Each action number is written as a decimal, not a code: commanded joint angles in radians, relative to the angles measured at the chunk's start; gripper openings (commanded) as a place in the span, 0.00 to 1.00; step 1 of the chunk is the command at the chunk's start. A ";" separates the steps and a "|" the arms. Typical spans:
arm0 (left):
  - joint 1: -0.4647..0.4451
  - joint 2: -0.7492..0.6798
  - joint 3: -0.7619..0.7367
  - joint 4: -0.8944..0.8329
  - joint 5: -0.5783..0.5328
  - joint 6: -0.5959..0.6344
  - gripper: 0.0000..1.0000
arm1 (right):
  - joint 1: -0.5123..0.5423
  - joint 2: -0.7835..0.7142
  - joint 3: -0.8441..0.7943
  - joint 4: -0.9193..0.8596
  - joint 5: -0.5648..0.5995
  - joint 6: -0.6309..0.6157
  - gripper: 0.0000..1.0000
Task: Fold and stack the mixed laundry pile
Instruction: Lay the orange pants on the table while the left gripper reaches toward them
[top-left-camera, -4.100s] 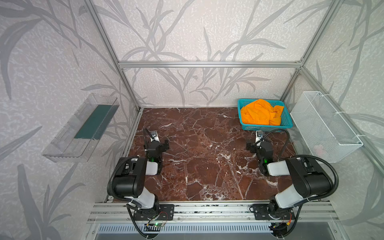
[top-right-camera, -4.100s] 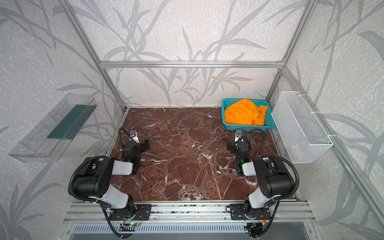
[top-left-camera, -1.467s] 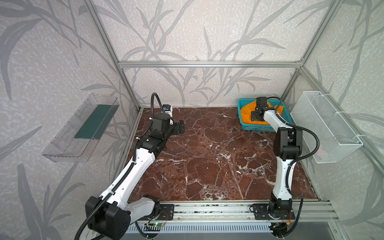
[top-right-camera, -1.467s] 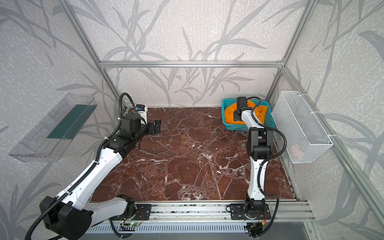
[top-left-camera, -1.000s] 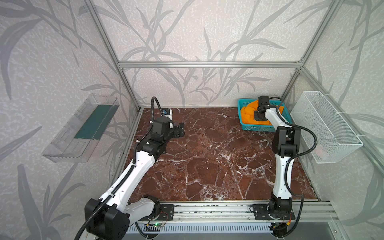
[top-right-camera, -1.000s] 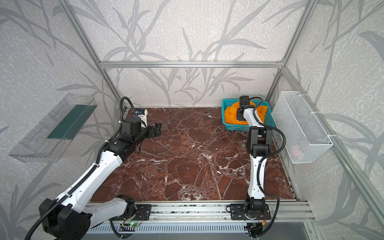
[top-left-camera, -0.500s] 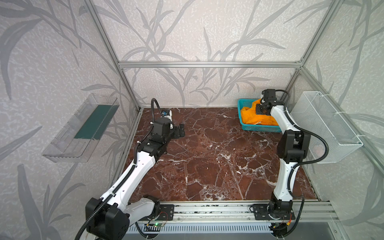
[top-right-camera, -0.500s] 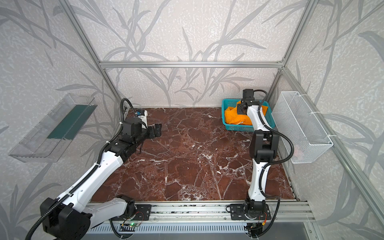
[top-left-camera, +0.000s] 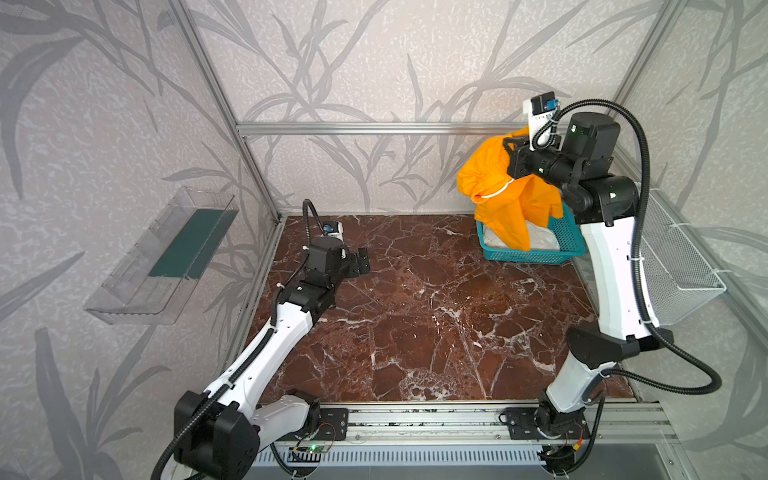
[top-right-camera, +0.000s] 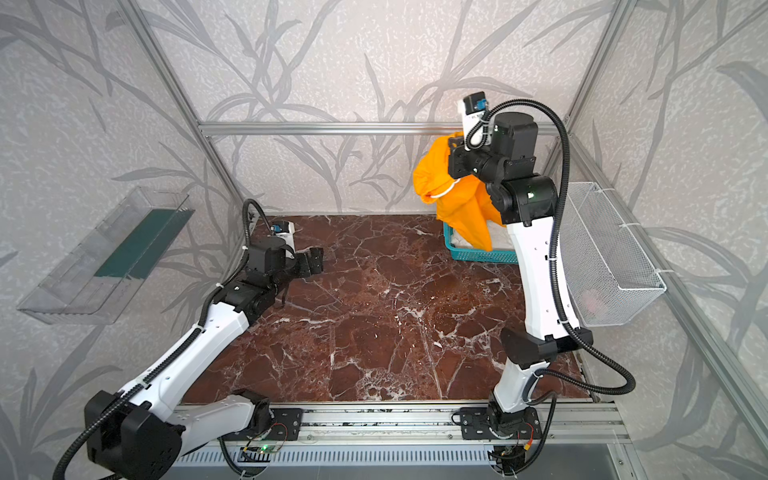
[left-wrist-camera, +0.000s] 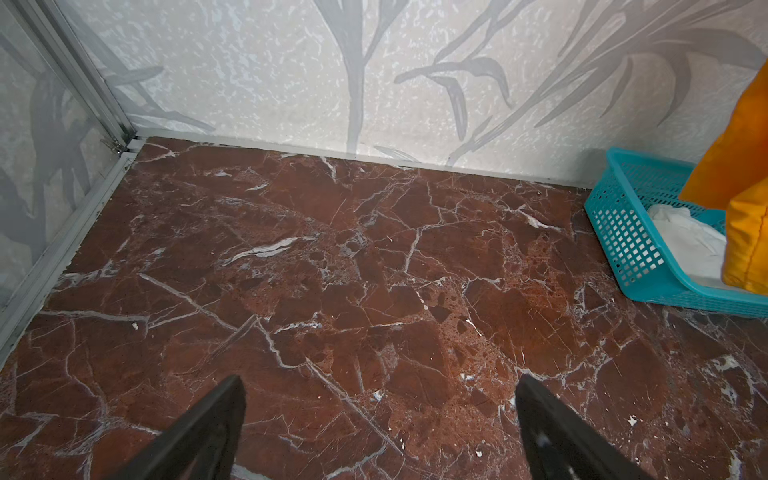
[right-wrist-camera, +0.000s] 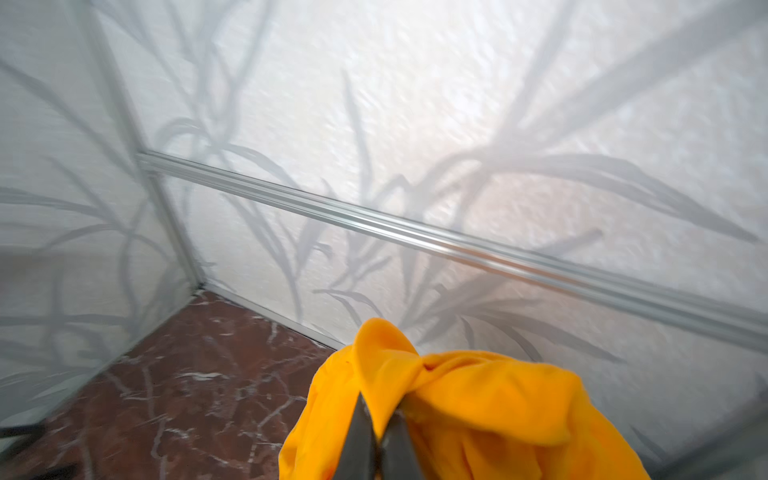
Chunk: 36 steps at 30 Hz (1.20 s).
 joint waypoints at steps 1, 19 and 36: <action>0.004 -0.034 0.015 -0.005 -0.013 -0.022 0.99 | 0.104 0.025 0.097 -0.093 -0.042 -0.040 0.00; 0.006 -0.279 0.061 -0.400 0.035 -0.040 0.96 | 0.152 0.085 -0.930 0.194 0.233 0.252 0.02; 0.108 0.058 -0.082 -0.187 -0.121 -0.249 0.94 | 0.177 -0.188 -1.257 0.157 -0.002 0.238 0.63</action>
